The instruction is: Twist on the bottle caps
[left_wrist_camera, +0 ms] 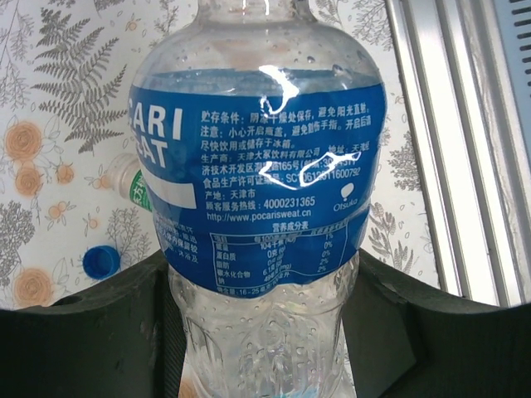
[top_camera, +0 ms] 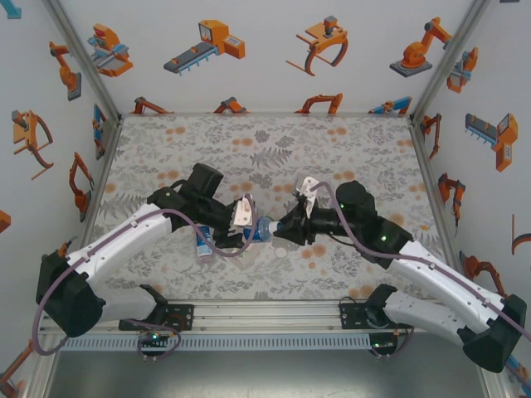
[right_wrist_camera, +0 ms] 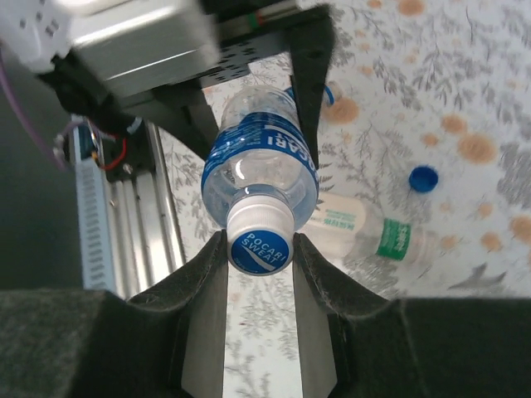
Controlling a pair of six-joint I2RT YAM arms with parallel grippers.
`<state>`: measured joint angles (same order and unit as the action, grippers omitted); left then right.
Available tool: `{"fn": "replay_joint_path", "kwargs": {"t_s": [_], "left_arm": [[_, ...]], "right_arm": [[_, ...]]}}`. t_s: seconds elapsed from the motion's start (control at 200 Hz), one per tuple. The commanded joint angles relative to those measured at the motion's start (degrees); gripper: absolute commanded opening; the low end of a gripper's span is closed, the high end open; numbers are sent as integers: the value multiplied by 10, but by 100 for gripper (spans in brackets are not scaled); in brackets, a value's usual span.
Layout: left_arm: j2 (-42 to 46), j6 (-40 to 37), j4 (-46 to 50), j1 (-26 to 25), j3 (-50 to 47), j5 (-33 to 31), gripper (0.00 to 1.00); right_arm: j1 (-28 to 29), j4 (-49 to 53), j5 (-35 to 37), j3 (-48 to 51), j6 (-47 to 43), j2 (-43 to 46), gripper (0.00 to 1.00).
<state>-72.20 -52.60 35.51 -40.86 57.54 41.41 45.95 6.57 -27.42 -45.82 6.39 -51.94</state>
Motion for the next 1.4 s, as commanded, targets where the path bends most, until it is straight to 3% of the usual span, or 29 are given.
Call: {"fn": "replay_joint_path", "kwargs": {"t_s": [0.0,0.21,0.406,0.756,0.896,1.056,1.147,1.397], "left_arm": [[3,-15,0,-5,6,33,0],[1,-11,1,-6,9,27,0],[0,-7,0,-6,10,22,0],[-8,26,-11,-5,18,3,0],[-14,48,-18,2,24,7,0],[-20,67,-24,13,31,30,0],[-23,77,-27,19,35,40,0],[-34,110,-40,34,41,49,0]], "right_arm": [[-4,-2,170,2,270,-7,0],[-5,76,242,-17,578,-27,0],[-4,11,226,18,756,-38,0],[-4,27,247,7,703,-26,0],[-4,16,246,-4,646,-28,35],[-4,16,242,-33,577,-48,61],[-4,13,231,-53,558,-72,68],[-3,-10,192,-90,554,-141,75]]}}
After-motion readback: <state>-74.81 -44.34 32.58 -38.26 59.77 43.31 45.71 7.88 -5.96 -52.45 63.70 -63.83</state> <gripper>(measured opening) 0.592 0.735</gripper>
